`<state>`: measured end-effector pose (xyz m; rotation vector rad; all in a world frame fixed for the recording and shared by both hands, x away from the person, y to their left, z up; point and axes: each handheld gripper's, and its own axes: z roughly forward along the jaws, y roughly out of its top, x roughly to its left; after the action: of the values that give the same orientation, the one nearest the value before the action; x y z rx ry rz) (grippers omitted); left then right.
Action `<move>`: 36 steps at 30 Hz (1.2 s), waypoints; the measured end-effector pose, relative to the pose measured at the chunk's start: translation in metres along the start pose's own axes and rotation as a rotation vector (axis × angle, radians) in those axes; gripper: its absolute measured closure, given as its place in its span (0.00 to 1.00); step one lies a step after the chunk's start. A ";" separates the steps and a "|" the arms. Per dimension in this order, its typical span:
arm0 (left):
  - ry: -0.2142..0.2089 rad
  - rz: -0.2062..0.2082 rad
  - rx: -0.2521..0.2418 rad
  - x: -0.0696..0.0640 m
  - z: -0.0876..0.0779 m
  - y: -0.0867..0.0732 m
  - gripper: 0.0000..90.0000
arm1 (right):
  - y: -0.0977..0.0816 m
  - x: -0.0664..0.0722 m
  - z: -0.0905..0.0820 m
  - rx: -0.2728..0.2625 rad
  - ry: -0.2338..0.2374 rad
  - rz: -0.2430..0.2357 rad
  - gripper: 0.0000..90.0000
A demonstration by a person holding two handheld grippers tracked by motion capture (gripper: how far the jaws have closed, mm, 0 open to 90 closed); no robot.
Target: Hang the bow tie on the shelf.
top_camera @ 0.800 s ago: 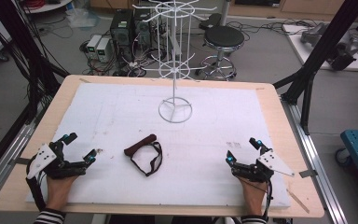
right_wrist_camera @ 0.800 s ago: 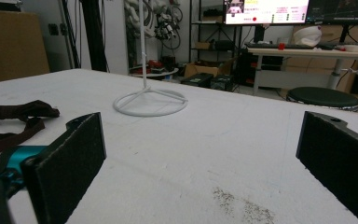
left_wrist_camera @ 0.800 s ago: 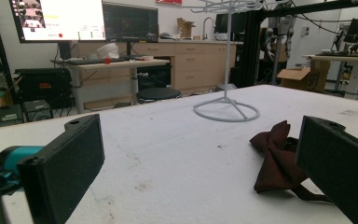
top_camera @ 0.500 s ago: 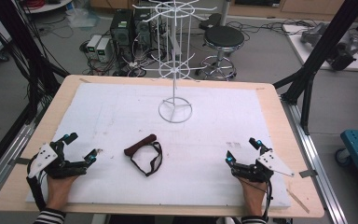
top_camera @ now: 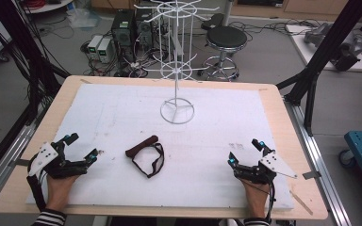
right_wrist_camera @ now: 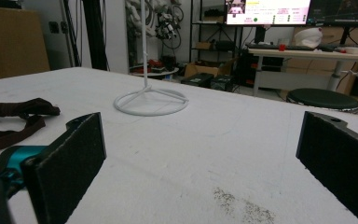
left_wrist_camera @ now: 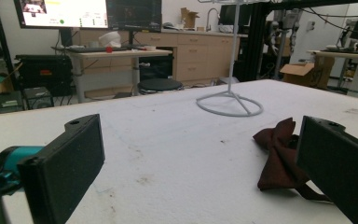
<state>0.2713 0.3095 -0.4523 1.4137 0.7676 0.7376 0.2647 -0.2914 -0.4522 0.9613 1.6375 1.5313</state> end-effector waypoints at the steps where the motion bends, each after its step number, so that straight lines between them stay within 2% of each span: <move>1: 0.003 -0.003 -0.004 0.001 -0.001 0.001 0.02 | 0.000 0.000 0.000 0.001 -0.002 0.000 0.01; 5: -0.004 -0.004 0.013 0.003 -0.002 0.007 0.02 | 0.000 0.000 0.000 0.000 -0.001 0.001 0.01; 8: -0.023 0.001 0.032 0.003 -0.001 0.016 0.02 | 0.000 0.000 0.000 0.000 -0.001 -0.001 0.01; 10: -0.049 0.002 0.040 0.003 0.001 0.022 0.02 | 0.000 0.000 0.000 -0.001 -0.001 -0.001 0.01; 18: -0.109 0.055 0.171 0.002 0.015 0.044 0.02 | 0.000 0.000 0.000 0.000 -0.001 -0.001 0.01; 29: -0.232 0.093 0.336 -0.008 0.045 0.068 0.02 | 0.000 -0.001 0.000 -0.008 -0.005 -0.003 0.01; 33: -0.257 0.110 0.395 -0.011 0.054 0.075 0.02 | 0.000 -0.001 0.000 -0.009 -0.005 -0.001 0.01; 36: -0.261 0.149 0.438 -0.017 0.062 0.079 0.02 | 0.000 -0.001 0.000 -0.008 -0.004 0.001 0.01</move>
<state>0.3135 0.2627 -0.3722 1.9370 0.6453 0.4981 0.2649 -0.2922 -0.4523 0.9600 1.6272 1.5349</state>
